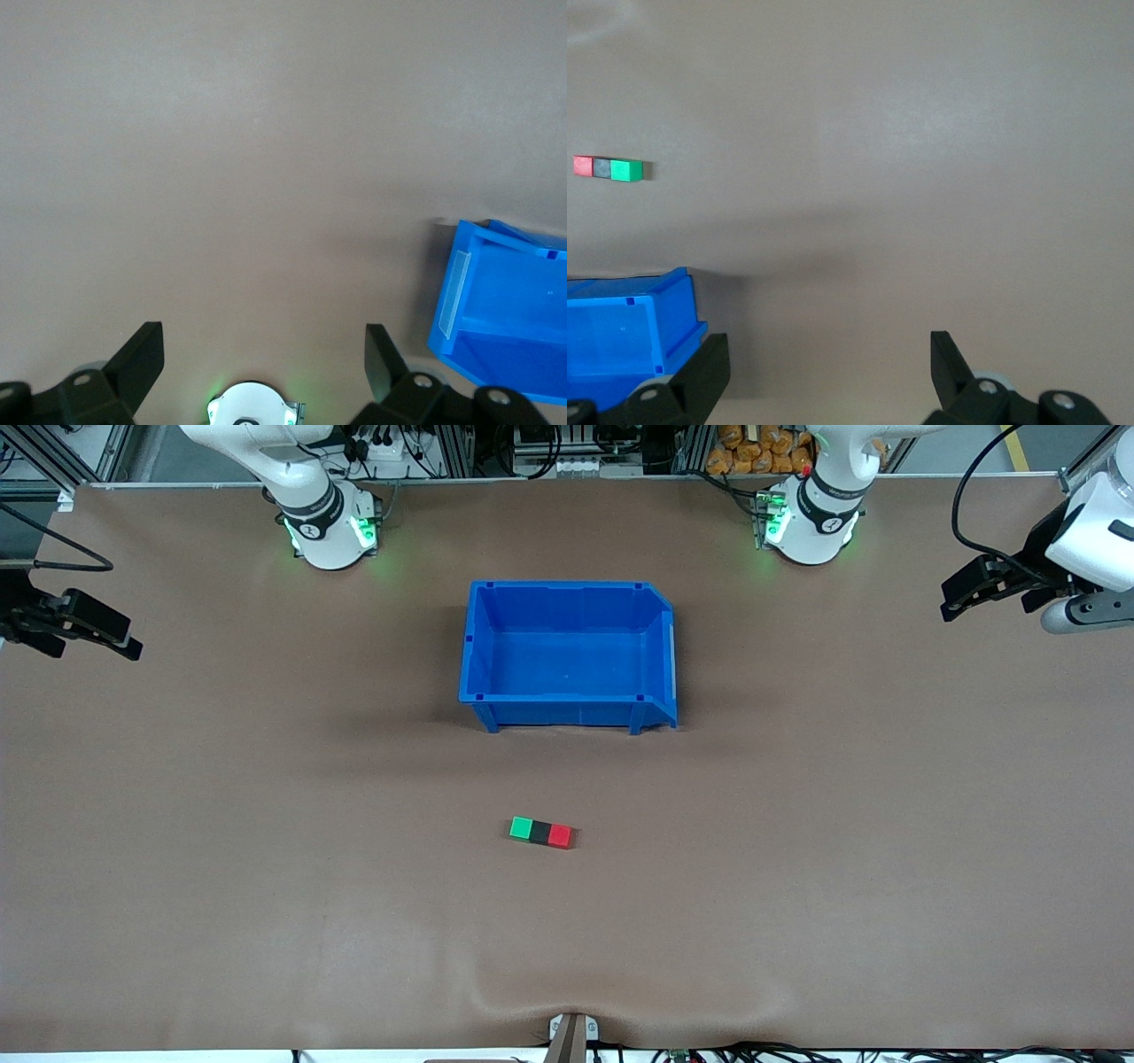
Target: Attach green and red cubes to black cube
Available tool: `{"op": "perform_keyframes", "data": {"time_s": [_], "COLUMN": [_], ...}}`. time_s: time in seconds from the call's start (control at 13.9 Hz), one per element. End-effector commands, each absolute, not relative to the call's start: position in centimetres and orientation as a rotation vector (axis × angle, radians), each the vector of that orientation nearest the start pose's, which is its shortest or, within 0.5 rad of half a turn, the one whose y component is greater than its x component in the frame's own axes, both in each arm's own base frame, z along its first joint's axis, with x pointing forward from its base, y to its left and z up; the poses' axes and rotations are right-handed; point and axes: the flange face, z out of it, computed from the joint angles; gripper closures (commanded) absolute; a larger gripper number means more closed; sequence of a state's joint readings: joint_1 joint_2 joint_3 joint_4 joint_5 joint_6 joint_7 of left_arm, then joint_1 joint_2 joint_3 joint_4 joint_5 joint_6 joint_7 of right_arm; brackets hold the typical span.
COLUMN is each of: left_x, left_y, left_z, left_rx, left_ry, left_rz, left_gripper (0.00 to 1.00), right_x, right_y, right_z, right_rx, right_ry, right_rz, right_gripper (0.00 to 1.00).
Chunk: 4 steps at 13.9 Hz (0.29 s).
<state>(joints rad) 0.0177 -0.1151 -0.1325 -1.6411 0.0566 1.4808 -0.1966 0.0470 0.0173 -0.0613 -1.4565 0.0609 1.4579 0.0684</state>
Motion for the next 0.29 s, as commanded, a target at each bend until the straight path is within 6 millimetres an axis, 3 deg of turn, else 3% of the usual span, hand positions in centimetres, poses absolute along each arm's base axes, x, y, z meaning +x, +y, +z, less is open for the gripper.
{"op": "perform_keyframes", "data": {"time_s": [0.0,0.22], "left_x": [50.22,50.16], "left_y": [-5.78,-5.65], "left_z": [65.32,65.72], "left_rx": [-3.084,-3.088], "left_ry": [-0.106,-0.113], "left_rz": [0.073,0.074], "left_gripper": [0.0,0.0], "right_x": [54.59,54.52], "right_y": [0.28,0.08], "right_z": [66.33,66.27], "right_rx": [-3.068,-3.072], "right_ry": [0.129,0.12], "right_rz": [0.025,0.034], "right_gripper": [0.0,0.0]}}
